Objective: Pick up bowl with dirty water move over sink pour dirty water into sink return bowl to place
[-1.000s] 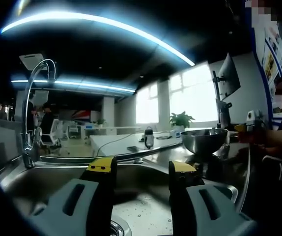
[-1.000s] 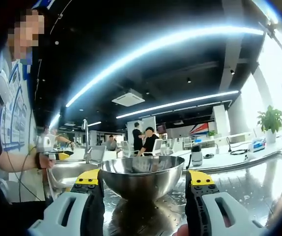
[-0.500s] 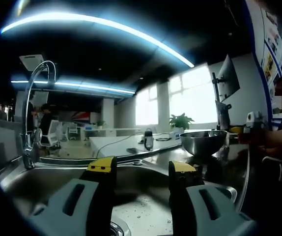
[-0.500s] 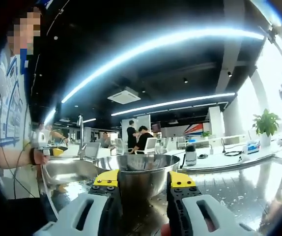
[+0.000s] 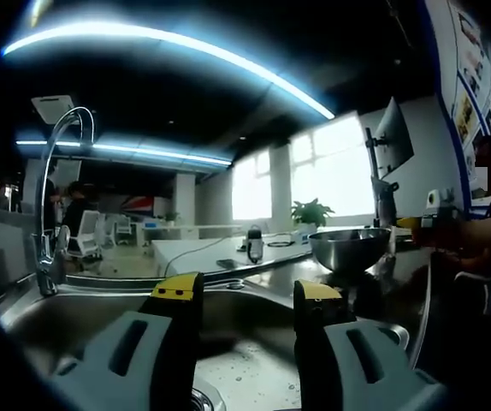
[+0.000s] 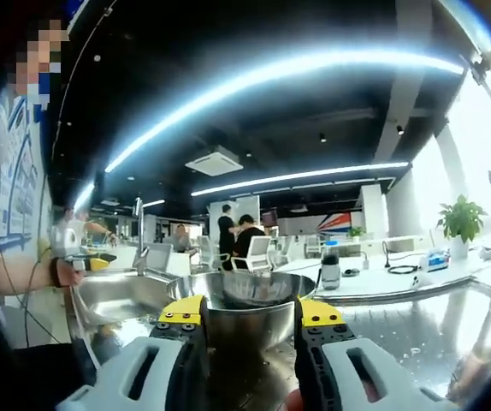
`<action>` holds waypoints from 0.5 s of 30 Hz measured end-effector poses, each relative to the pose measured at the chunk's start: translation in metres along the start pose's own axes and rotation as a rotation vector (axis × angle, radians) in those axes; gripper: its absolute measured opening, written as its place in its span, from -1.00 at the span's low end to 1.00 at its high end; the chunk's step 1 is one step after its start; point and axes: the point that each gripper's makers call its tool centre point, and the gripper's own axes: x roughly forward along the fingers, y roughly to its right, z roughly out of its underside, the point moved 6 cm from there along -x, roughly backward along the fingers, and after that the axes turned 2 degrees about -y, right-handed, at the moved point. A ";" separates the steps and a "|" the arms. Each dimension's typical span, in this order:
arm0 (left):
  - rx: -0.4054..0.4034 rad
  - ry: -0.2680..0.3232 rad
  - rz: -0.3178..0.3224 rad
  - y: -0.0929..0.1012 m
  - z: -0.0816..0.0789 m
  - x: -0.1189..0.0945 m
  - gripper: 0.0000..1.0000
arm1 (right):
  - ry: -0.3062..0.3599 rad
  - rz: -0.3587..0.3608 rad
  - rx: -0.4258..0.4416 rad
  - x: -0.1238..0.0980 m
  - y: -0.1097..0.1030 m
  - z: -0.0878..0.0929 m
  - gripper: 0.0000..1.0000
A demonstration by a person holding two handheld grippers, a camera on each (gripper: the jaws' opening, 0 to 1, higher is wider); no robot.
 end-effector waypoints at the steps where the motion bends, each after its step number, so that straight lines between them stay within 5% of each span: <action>1: 0.000 0.001 0.001 0.000 0.000 0.000 -0.17 | 0.004 -0.006 0.003 0.000 -0.003 -0.004 -0.30; 9: 0.002 0.004 -0.008 0.000 0.000 0.000 -0.17 | -0.010 -0.043 -0.057 0.003 -0.015 -0.028 -0.33; 15: 0.000 0.011 -0.011 -0.002 -0.001 -0.001 -0.17 | -0.051 -0.020 -0.095 0.006 -0.002 -0.030 -0.38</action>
